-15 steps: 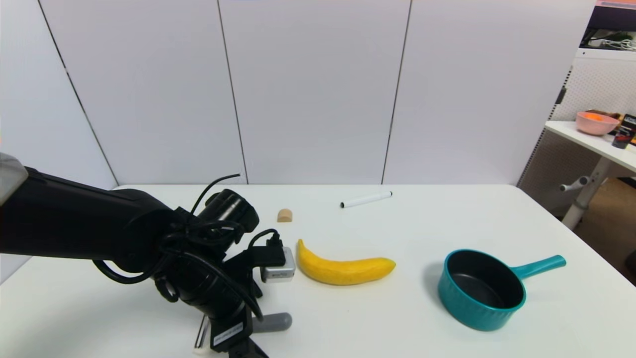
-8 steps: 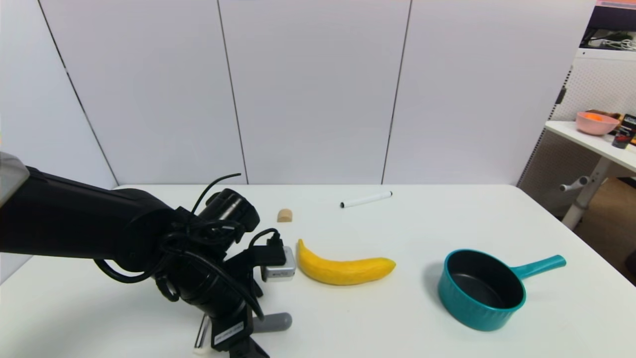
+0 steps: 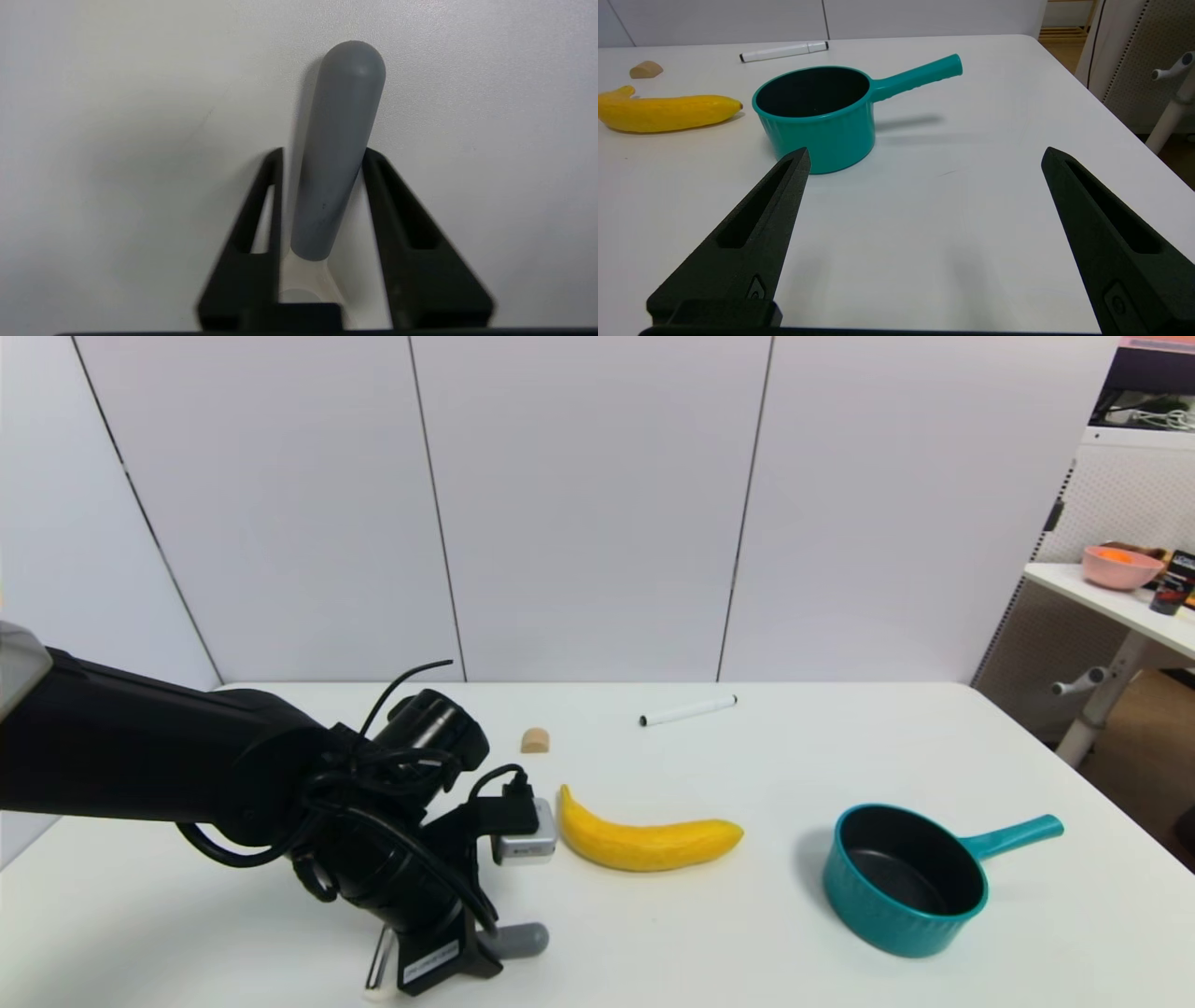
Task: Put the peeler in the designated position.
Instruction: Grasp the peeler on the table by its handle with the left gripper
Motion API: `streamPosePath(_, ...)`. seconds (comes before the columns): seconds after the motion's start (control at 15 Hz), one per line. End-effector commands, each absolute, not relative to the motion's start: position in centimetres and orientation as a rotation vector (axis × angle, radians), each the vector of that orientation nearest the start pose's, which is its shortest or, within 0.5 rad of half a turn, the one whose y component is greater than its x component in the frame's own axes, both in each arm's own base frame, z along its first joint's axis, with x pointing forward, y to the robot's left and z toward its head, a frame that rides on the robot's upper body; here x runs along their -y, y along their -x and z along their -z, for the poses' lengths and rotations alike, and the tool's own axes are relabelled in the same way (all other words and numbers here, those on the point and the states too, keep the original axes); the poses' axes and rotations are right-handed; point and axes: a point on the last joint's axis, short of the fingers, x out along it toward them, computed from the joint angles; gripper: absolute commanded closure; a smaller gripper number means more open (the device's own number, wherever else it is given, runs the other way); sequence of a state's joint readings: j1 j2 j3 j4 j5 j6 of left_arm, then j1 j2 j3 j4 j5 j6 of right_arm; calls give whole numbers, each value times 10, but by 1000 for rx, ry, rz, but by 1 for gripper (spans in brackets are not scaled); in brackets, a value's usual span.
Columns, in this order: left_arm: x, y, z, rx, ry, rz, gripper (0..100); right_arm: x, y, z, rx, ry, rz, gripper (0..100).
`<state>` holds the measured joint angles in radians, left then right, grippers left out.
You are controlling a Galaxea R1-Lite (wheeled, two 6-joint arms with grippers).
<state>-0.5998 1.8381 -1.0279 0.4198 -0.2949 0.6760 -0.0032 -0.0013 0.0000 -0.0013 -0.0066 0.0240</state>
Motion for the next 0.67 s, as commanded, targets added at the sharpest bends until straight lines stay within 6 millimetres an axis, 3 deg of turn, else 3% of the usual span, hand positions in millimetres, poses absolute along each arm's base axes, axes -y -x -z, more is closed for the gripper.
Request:
streamPosePath(0.07, 168, -233, -120, -948, -740, 1185, 100, 0, 23, -75, 0, -25, 11, 0)
streamPosePath(0.33, 168, -233, -125, -930, -741, 1181, 100, 0, 23, -75, 0, -25, 11, 0)
streamPosePath(0.47, 175, -240, -144, -839, -747, 1175, 100, 0, 23, -75, 0, -25, 9, 0)
streamPosePath(0.67, 210, -268, -189, -612, -756, 1156, 100, 0, 23, -75, 0, -25, 11, 0)
